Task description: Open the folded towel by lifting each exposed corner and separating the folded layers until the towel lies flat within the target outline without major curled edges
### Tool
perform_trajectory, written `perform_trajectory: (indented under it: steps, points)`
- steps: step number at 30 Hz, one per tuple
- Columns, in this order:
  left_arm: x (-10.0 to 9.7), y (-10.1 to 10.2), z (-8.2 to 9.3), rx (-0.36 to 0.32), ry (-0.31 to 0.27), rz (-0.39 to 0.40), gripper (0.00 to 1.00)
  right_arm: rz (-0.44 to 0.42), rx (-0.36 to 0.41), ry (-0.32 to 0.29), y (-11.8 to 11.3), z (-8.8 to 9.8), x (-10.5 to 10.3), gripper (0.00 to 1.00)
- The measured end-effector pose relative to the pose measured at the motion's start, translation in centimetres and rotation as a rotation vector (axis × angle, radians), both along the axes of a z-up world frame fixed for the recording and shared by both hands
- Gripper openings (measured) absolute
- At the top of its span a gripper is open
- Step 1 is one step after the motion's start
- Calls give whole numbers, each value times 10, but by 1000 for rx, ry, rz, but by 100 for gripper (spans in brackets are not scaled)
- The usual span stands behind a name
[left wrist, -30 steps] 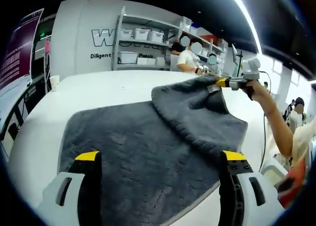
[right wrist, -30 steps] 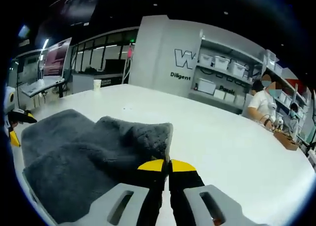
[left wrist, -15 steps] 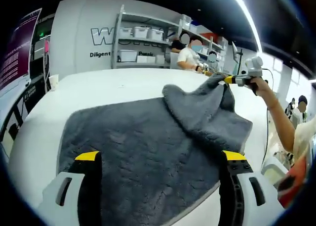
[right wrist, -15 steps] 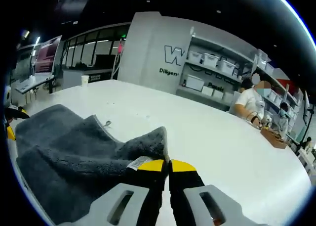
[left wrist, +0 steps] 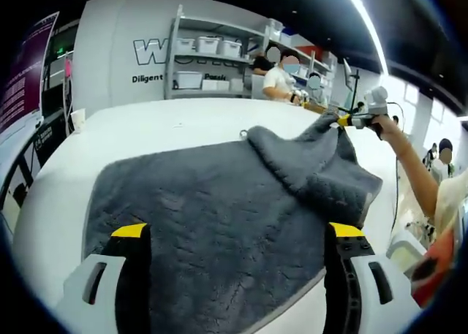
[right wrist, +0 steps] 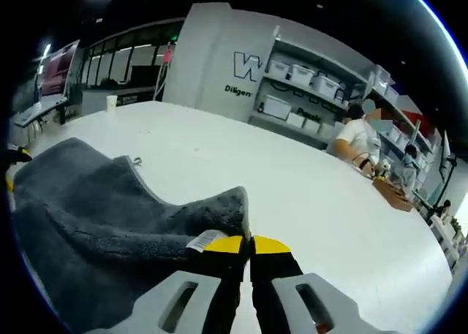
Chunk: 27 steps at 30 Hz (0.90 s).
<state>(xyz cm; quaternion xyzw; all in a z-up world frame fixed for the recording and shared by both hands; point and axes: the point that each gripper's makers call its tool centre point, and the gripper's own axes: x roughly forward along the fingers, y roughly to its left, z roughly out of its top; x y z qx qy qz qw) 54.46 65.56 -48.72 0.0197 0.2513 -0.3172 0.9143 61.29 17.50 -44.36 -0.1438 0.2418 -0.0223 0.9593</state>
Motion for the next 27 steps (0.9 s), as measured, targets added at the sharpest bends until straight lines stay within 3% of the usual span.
perform_trajectory:
  steps: [12, 27]
  points:
    - [0, 2, -4, 10, 7, 4, 96, -30, -44, 70, -40, -14, 3, 0]
    - [1, 6, -3, 12, 6, 9, 96, -60, -105, 181, -78, -37, 25, 0]
